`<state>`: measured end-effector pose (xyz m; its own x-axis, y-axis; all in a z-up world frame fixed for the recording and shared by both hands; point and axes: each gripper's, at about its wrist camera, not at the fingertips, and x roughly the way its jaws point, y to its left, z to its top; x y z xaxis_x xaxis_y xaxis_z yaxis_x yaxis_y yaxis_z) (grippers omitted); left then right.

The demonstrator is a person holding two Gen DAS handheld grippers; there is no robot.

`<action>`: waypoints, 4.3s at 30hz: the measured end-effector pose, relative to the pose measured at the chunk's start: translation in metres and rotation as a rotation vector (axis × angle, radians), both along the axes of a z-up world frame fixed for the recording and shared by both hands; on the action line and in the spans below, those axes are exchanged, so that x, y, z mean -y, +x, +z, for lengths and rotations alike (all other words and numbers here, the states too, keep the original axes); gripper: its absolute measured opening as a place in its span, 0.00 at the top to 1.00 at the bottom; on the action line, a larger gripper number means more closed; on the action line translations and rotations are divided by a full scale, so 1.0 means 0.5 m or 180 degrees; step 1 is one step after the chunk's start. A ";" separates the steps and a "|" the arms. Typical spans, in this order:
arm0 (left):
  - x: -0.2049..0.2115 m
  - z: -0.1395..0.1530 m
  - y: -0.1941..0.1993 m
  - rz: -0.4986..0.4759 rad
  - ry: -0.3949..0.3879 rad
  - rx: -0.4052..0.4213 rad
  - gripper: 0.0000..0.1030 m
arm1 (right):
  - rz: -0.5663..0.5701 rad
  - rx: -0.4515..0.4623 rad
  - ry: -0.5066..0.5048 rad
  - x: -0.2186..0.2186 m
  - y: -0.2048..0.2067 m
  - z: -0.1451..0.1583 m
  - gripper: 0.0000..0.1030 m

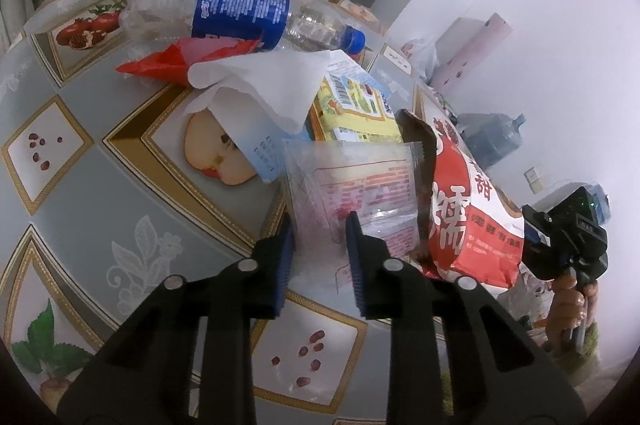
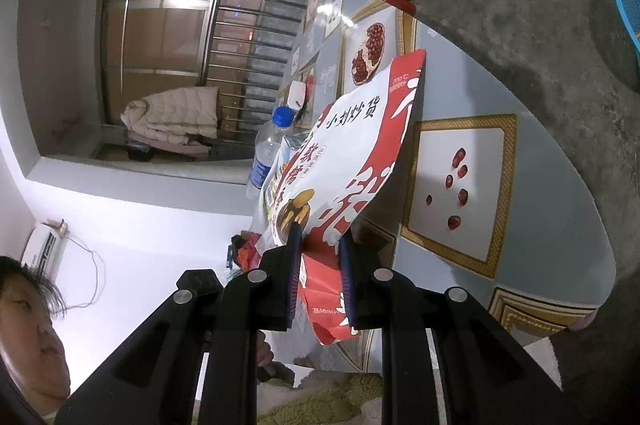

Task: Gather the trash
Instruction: 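Grasp the clear plastic bag with the left tool while the right tool holds the snack bag, then carry both bags over the blue wastebasket and open both tools to drop them, then move both open tools back toward the table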

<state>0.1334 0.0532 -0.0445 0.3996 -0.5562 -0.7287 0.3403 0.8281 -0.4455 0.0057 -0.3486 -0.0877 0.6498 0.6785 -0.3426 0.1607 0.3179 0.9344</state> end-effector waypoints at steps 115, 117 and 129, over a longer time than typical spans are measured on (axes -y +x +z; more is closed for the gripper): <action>1.148 -0.098 0.006 -0.2565 0.1176 0.0263 0.61 | -0.2655 -0.1640 -0.0246 0.649 -0.217 -0.321 0.45; 1.131 -0.074 -0.006 -0.2613 0.1148 0.0378 0.56 | -0.2746 -0.1625 -0.0323 0.635 -0.239 -0.309 0.45; 0.967 0.133 -0.044 -0.2535 0.0637 0.0822 0.38 | -0.2708 -0.1562 -0.1517 0.522 -0.252 -0.104 0.39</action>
